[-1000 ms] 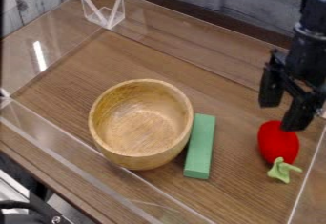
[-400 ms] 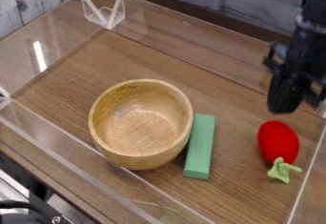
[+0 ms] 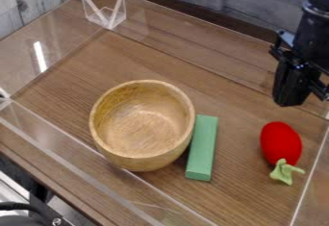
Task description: Move the red fruit to the left
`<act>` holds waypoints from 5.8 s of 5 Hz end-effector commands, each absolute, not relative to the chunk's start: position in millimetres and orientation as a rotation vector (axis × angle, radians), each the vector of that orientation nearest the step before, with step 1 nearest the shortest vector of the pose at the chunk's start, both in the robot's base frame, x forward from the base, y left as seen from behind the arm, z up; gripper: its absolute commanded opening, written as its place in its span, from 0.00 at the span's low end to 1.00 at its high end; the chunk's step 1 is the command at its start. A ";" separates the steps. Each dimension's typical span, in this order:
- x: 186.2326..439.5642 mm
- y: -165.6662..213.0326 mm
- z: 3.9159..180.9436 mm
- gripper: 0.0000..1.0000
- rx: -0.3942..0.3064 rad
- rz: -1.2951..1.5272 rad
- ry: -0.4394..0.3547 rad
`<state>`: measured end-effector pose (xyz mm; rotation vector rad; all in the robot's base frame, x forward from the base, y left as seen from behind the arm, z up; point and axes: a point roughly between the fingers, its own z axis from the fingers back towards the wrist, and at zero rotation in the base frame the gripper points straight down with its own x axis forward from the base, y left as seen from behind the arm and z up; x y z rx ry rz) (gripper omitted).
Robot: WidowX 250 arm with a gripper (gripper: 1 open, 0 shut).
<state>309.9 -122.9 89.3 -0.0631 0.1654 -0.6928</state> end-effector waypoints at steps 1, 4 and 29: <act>312.9 -122.5 95.7 1.00 -0.067 -0.706 0.112; 312.4 -117.0 71.8 1.00 -0.067 -0.755 0.153; 272.0 122.0 112.8 0.00 0.001 0.183 -0.105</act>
